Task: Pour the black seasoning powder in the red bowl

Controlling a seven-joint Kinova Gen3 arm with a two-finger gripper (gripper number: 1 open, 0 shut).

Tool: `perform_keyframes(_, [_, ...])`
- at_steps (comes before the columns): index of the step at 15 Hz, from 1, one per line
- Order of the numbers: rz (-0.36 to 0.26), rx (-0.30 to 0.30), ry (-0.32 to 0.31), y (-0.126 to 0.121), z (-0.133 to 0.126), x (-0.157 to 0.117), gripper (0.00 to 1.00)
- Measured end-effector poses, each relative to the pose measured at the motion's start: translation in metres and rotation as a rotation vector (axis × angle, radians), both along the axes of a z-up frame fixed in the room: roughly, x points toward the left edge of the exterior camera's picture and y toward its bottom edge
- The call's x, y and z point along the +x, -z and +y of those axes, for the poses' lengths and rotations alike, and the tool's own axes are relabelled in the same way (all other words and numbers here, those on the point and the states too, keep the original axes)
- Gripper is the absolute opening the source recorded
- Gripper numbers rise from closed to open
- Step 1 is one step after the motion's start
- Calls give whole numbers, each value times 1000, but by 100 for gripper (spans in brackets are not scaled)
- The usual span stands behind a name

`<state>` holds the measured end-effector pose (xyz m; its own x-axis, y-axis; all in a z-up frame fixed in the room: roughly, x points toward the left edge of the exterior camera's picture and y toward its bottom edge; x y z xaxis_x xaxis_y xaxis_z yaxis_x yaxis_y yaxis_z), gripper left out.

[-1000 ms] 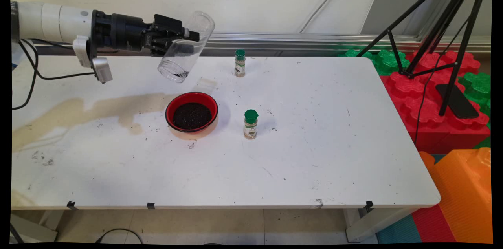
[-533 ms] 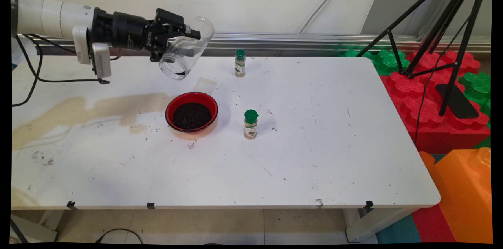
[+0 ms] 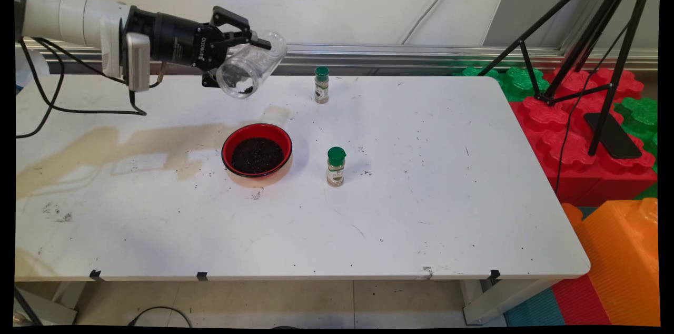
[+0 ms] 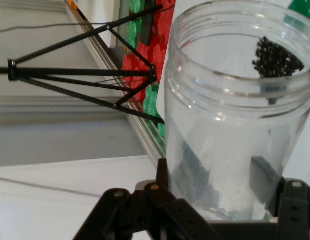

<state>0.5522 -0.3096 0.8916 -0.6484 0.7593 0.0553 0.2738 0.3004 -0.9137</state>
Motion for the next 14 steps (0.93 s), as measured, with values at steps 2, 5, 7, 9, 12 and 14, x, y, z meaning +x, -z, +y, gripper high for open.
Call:
perform_keyframes(2, [46,72,-28,-3,-3,-2,0])
perform_keyframes(5, [103,169,-63,-6,-6,-5,0])
perform_keyframes(7, [140,226,-84,-7,-8,-6,0])
perform_keyframes(9, [193,308,-112,-9,-11,-9,0])
perform_keyframes(12, [264,426,-161,-12,-16,-12,0])
perform_keyframes(14, [307,508,-196,-12,-19,-14,0])
